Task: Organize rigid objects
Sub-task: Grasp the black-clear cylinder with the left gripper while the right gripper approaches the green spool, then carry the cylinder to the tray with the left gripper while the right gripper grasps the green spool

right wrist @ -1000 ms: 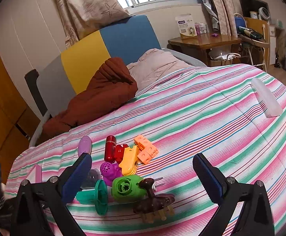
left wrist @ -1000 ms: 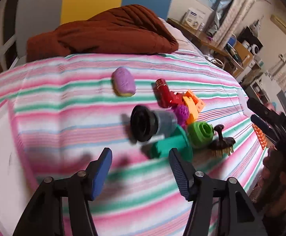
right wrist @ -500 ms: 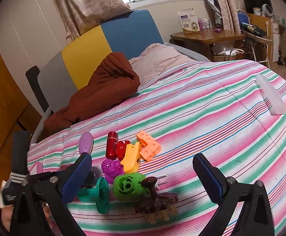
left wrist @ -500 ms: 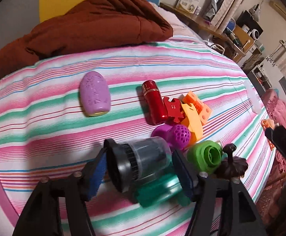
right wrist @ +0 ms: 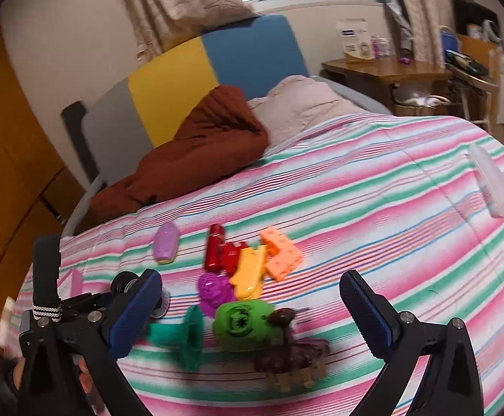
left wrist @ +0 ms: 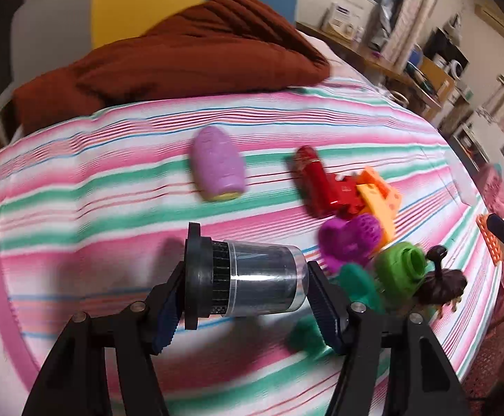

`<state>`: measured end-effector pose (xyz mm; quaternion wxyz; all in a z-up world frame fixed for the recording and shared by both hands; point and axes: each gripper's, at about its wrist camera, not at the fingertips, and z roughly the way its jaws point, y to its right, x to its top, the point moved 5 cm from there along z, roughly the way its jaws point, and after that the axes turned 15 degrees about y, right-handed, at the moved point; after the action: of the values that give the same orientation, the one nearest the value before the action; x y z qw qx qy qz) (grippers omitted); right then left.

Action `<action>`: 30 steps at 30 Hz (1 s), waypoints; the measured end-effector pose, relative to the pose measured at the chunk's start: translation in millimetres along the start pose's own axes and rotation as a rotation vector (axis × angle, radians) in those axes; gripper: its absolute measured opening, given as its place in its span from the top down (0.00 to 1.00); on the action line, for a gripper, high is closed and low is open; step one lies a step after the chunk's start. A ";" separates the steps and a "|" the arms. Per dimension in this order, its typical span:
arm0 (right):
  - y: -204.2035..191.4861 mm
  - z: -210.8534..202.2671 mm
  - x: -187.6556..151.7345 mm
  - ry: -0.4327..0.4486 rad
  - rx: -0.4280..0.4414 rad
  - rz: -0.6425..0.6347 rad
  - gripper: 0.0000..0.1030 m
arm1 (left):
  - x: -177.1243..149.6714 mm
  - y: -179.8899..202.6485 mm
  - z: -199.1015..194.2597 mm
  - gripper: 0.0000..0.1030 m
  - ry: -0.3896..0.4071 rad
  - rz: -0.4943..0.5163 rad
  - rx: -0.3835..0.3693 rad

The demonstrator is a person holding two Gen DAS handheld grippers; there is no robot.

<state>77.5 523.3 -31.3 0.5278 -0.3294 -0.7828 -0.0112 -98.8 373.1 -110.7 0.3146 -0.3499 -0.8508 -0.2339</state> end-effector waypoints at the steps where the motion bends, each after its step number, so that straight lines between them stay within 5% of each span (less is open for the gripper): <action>1: -4.7 -0.2 -1.2 -0.006 0.033 -0.002 0.00 | -1.8 -7.2 -8.8 0.35 0.017 -0.023 0.009; 9: -77.2 6.9 -46.4 -0.173 0.291 -0.206 0.11 | -9.2 -29.1 -64.4 0.35 0.137 -0.051 0.056; 15: -92.3 25.2 -77.8 -0.288 0.281 -0.273 0.11 | -19.1 -26.8 -104.2 0.35 0.215 -0.027 0.082; 26: -94.4 67.1 -96.2 -0.337 0.142 -0.299 0.13 | -45.2 -48.5 -158.3 0.35 0.282 -0.088 0.137; 30: -89.9 75.8 -104.5 -0.352 0.102 -0.323 0.46 | -57.7 -74.8 -178.6 0.35 0.301 -0.142 0.185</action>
<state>-8.4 428.0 -122.3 0.3905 -0.1694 -0.9049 0.0017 -55.8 188.6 -40.6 0.4520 -0.2194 -0.8346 -0.2259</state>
